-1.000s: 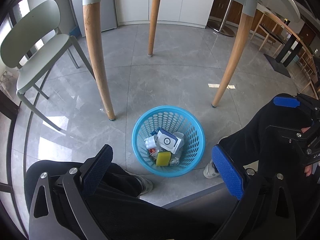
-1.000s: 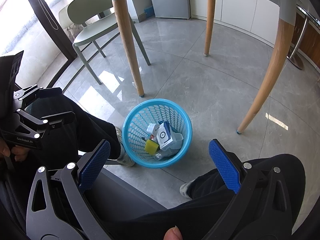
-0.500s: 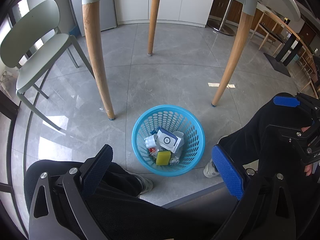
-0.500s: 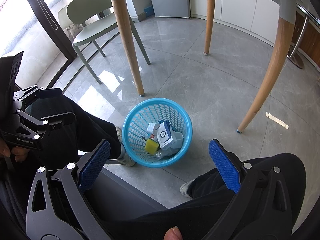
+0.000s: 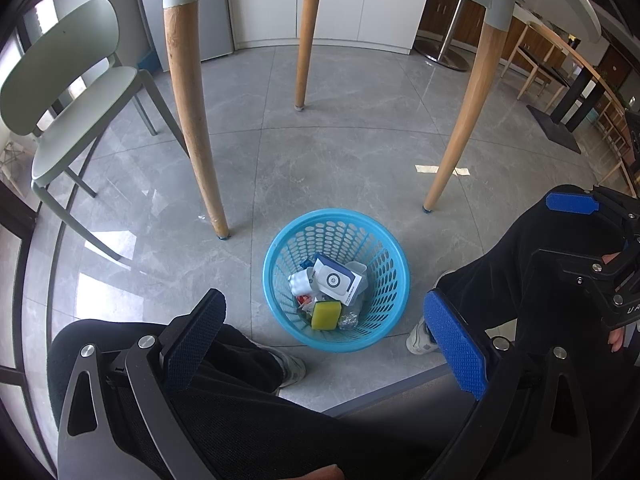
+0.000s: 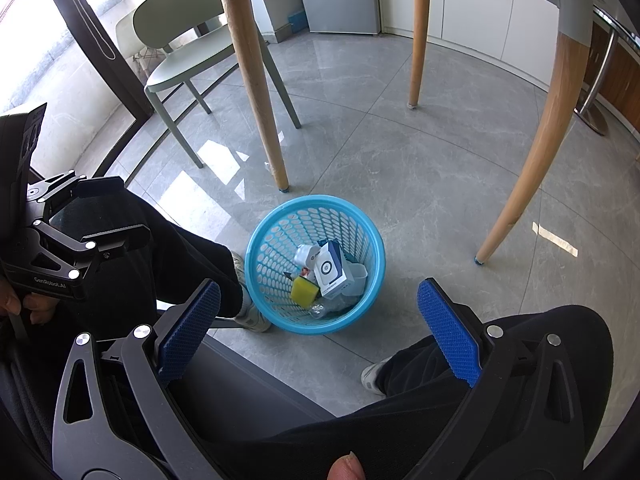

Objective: Collect trash

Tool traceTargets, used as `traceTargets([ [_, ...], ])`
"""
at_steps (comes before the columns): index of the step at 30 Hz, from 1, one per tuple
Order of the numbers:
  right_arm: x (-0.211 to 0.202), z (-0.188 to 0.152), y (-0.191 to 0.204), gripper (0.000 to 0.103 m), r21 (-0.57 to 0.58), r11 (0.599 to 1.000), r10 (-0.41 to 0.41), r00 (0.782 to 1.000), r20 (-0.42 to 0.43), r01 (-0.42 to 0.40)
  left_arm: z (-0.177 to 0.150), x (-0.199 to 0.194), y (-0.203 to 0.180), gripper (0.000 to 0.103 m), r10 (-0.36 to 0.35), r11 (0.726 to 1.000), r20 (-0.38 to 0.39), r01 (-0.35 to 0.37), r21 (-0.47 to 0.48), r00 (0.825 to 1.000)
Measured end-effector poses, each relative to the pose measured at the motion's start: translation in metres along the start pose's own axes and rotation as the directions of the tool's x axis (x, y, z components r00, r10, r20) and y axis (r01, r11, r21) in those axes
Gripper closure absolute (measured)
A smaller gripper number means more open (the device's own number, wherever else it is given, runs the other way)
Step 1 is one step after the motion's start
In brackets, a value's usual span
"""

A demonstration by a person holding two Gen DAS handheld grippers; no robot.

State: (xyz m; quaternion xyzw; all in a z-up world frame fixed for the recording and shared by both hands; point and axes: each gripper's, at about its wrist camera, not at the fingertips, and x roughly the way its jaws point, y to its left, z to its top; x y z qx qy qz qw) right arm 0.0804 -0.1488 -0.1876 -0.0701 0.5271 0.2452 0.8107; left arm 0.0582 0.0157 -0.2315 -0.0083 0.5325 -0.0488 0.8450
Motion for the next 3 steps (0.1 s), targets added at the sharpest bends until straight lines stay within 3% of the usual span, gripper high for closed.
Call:
traceTargets([
  [3, 0.0002, -0.0015, 0.0012, 0.008, 0.001, 1.000, 0.001, 1.000, 0.000, -0.001, -0.0024, 0.0021, 0.0004, 0.006, 0.001, 1.000, -0.006, -0.001, -0.005, 1.000],
])
